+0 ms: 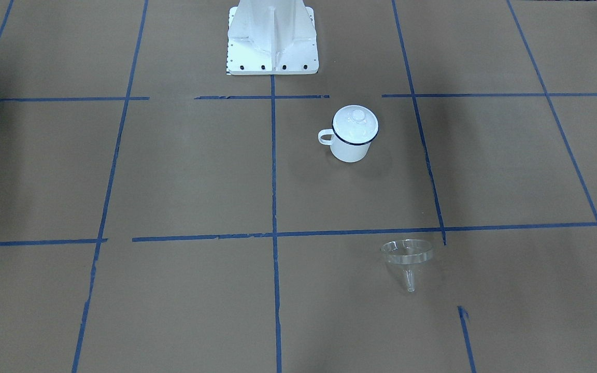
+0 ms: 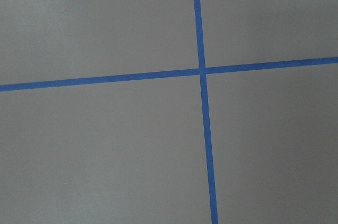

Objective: Place funnel on cup

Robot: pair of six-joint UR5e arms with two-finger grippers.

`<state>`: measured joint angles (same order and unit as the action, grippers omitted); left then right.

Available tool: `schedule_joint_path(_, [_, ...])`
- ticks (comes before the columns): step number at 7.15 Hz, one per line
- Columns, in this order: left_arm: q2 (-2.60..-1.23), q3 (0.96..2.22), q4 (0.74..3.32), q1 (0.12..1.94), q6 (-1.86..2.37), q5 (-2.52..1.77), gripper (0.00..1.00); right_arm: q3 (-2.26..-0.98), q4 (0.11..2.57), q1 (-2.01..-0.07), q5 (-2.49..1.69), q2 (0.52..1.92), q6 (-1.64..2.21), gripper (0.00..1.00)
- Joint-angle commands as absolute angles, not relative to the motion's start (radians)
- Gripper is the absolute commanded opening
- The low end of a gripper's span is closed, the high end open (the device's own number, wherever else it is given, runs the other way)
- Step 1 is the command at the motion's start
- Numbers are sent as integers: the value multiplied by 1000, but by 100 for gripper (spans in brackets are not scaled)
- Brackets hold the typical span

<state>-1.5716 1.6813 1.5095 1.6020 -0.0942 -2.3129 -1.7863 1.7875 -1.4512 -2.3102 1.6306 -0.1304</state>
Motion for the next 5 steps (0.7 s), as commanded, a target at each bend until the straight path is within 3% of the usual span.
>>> schedule_joint_path(1, [-1626,1689,1511,1597,-87,-2292,100,-1786,1787,-1451,-2310,1631,-130,100])
schedule_joint_path(3, [-1698,1703,1509,1530,-5,-2293,100,-1787,1787,-1451,-2310,1631,-130,100])
schedule_joint_path(5, [-1703,1894,1503,1360,278,-2249,100,-1787,1787,-1451,-2310,1631,-130,100])
